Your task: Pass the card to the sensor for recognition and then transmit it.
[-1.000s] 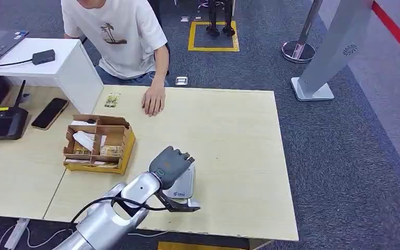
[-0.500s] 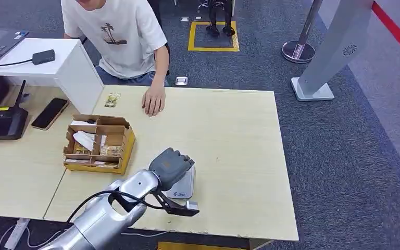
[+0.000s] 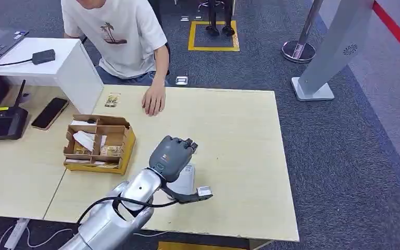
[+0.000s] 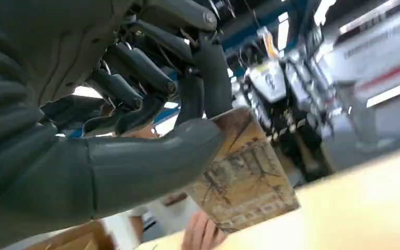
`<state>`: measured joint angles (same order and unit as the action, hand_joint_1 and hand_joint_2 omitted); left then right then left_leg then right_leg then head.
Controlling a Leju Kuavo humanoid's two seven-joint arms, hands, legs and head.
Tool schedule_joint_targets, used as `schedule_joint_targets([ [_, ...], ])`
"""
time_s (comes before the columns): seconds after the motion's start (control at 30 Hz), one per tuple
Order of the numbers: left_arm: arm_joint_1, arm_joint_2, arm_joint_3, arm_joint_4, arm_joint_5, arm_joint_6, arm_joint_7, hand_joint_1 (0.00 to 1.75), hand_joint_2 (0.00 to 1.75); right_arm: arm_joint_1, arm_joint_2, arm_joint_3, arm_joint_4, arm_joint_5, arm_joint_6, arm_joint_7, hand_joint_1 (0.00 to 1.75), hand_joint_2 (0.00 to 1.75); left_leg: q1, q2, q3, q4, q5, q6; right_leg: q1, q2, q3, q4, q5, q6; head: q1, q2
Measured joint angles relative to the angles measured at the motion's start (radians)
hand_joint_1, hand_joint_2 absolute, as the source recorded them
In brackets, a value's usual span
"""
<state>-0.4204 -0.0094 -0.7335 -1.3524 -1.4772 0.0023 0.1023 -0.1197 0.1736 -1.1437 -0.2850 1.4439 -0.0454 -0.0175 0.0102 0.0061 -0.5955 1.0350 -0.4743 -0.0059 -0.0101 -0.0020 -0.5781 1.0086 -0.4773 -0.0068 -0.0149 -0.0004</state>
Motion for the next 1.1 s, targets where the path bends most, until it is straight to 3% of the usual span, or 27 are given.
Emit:
schedule_joint_targets([
  [0.2, 0.01, -0.072, 0.257, -0.163, -0.049, -0.011, 0.017, 1.75, 1.75, 0.008, 0.001, 0.0, 0.0, 0.003, 0.0, 0.007, 0.0, 1.75, 0.001, 0.0, 0.001, 0.0, 0.0, 0.001, 0.0, 0.0, 0.0, 0.0, 0.0, 0.0, 0.0, 0.0],
  [0.37, 0.026, -0.075, 0.43, -0.228, -0.049, 0.012, 0.05, 1.75, 1.75, 0.011, 0.005, -0.002, 0.0, 0.002, 0.002, 0.022, 0.0, 1.75, 0.001, 0.0, 0.002, -0.001, 0.001, 0.0, 0.001, 0.0, 0.0, 0.001, 0.001, -0.001, 0.0, 0.0],
  [0.5, 0.042, -0.074, 0.506, -0.257, -0.049, 0.017, 0.051, 1.75, 1.75, 0.011, 0.006, -0.002, 0.0, 0.002, 0.002, 0.025, 0.0, 1.75, 0.001, 0.0, 0.001, -0.001, 0.001, 0.0, 0.001, 0.0, 0.0, 0.001, 0.0, -0.001, 0.0, 0.0],
  [0.7, 0.062, -0.073, 0.557, -0.28, -0.049, 0.021, 0.084, 1.75, 1.75, 0.011, 0.009, -0.003, 0.0, 0.001, 0.003, 0.027, 0.0, 1.75, 0.0, 0.0, 0.0, -0.001, 0.001, 0.0, 0.001, 0.0, 0.0, 0.001, 0.0, -0.001, 0.0, 0.0],
  [0.9, 0.095, -0.113, 0.699, -0.294, -0.046, 0.026, -0.014, 1.75, 1.75, 0.011, 0.012, -0.005, 0.0, -0.002, 0.005, 0.035, 0.0, 1.75, 0.001, 0.0, 0.001, 0.0, 0.001, 0.0, 0.001, 0.0, 0.0, 0.001, 0.001, -0.001, 0.0, 0.0],
  [1.1, 0.119, -0.164, 0.844, -0.312, -0.037, 0.018, -0.063, 1.75, 1.75, 0.012, 0.013, -0.008, 0.0, -0.002, 0.007, 0.036, 0.0, 1.75, 0.001, 0.0, 0.001, -0.001, 0.001, 0.0, 0.001, 0.0, 0.0, 0.001, 0.0, -0.001, 0.0, 0.0],
])
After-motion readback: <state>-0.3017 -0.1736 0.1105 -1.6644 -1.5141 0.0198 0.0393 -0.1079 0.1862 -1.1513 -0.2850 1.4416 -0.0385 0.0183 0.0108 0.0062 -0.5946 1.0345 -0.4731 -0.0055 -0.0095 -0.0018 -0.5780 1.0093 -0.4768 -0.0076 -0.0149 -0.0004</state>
